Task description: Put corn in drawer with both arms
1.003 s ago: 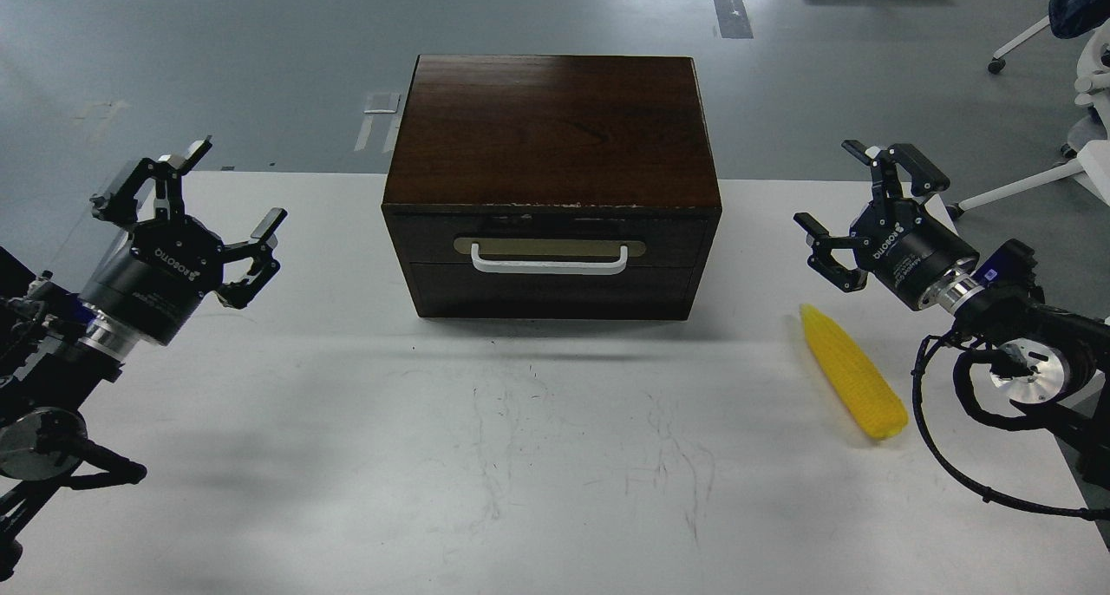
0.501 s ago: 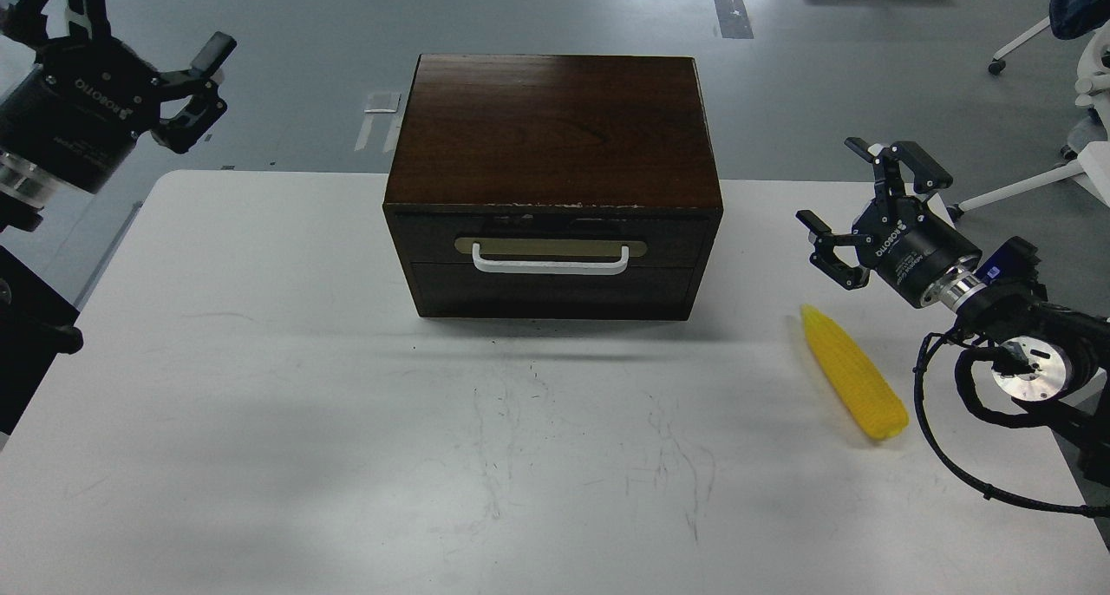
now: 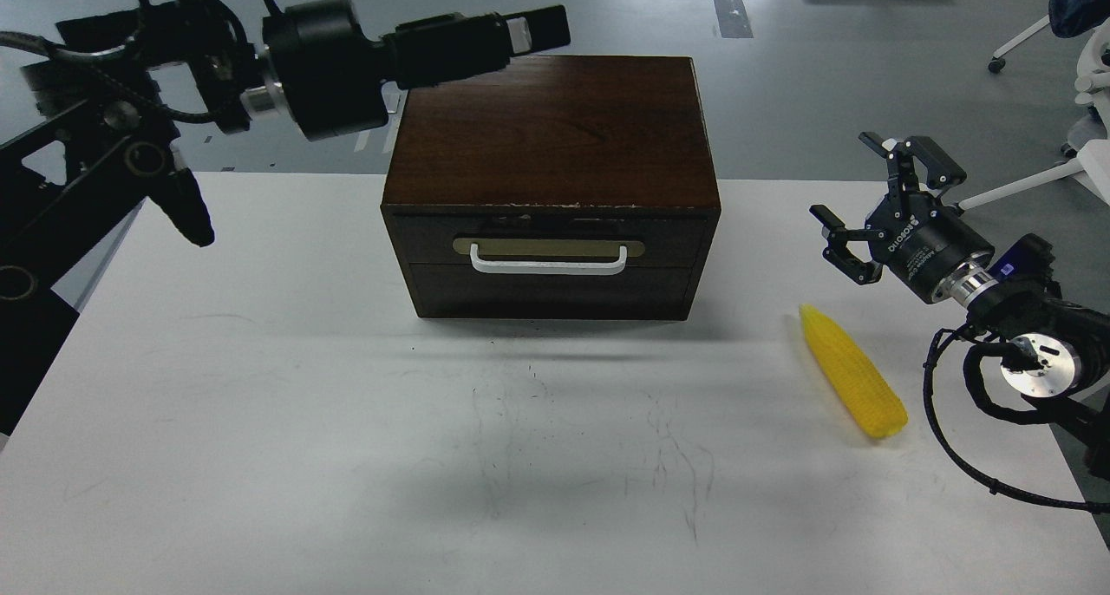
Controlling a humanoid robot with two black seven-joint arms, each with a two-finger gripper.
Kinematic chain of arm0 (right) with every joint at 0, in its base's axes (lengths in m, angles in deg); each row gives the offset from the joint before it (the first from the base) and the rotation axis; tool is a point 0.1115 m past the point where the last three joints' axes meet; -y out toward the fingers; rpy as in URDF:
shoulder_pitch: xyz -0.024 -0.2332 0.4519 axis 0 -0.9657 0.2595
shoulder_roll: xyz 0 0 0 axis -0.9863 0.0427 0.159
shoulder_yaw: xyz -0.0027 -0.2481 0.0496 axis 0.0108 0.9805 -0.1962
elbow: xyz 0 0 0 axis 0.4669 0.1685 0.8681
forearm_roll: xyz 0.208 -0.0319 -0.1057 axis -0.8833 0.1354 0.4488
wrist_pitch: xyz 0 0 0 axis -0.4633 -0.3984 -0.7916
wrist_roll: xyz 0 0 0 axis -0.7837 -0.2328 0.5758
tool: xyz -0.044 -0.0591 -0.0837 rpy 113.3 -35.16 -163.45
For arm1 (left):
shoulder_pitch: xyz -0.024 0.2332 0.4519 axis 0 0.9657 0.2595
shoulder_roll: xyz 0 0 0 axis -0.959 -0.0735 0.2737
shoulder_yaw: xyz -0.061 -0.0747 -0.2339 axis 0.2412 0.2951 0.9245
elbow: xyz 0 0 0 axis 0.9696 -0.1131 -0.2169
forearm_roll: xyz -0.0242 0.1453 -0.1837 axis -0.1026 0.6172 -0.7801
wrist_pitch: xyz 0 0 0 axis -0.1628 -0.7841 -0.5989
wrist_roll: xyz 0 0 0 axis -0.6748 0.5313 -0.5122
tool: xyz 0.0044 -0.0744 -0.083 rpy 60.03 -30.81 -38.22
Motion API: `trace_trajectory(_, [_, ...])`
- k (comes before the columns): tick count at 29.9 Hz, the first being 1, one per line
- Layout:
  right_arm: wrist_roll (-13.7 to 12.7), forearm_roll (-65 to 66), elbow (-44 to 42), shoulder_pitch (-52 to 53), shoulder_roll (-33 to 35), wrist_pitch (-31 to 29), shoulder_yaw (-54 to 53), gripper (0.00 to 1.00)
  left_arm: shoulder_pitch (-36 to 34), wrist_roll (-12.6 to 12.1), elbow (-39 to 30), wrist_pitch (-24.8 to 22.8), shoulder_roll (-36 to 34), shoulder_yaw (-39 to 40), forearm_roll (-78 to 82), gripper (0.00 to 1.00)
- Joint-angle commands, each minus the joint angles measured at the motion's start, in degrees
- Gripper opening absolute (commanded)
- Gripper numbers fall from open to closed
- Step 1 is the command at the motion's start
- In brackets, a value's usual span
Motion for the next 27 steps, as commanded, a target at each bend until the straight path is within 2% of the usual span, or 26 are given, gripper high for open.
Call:
trace_trajectory(1, [0.0,0.0,-0.4,0.0,0.0,0.0,-0.1,1.00,-7.0,0.0,0.1,0.0,2.1,-11.5,12.7,0.98])
trace_trajectory(3, [0.0,0.0,-0.4,0.0,0.0,0.0,-0.1,1.00,-9.0,0.0,0.3,0.0,2.7,-15.3,16.7,0.98])
trace_trajectory(7, [0.0,0.0,-0.4,0.1,0.0,0.0,-0.1,1.00,-17.3,0.0,1.9,0.0,5.0,-30.1,22.1,0.98])
trace_trajectory(10, [0.0,0.0,-0.4,0.1,0.1,0.0,-0.2,1.00,-19.4,0.0,2.3,0.0,6.8,-34.5,22.8,0.98])
trace_trajectory(15, [0.0,0.0,-0.4,0.1,0.1,0.0,-0.2,1.00,-19.6,0.0,3.7,0.0,9.7,-35.7,28.7,0.98])
trace_trajectory(19, [0.0,0.0,-0.4,0.1,0.1,0.0,-0.2,1.00,-19.6,0.0,7.7,0.0,13.0,-37.8,31.5,0.98])
trace_trajectory(27, [0.0,0.0,-0.5,-0.1,0.1,0.0,-0.2,1.00,-19.5,0.0,11.4,0.0,14.3,-38.7,34.4,0.98])
